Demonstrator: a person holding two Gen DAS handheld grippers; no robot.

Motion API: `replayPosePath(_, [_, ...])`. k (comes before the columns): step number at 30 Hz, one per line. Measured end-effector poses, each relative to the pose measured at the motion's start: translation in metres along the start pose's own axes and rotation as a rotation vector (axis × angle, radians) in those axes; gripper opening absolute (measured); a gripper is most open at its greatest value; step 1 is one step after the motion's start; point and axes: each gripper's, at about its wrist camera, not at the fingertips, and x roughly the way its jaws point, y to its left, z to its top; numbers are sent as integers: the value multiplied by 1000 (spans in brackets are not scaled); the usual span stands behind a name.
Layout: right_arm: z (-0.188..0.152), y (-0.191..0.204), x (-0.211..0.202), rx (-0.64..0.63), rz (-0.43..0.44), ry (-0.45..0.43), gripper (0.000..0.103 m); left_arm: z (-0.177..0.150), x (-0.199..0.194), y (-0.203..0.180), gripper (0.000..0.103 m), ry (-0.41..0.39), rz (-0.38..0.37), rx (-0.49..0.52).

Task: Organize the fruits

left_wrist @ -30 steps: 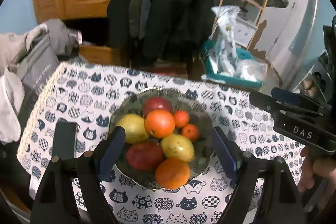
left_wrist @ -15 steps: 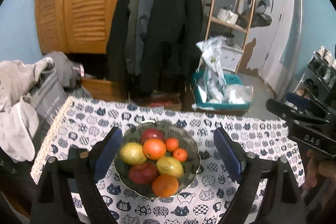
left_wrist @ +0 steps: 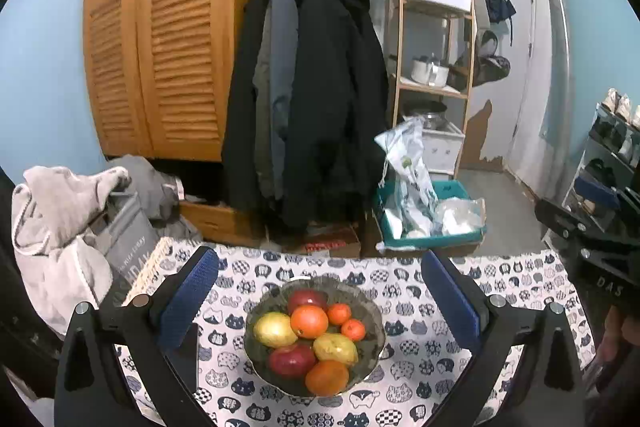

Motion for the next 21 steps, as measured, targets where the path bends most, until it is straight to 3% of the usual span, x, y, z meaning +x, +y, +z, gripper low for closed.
replayPosePath(4, [-2, -13, -6, 41, -39, -42, 79, 4, -2, -1, 102, -16, 1, -3])
replayPosePath(21, [-15, -34, -1, 94, -46, -5, 80, 2, 3, -8, 102, -7, 47, 36])
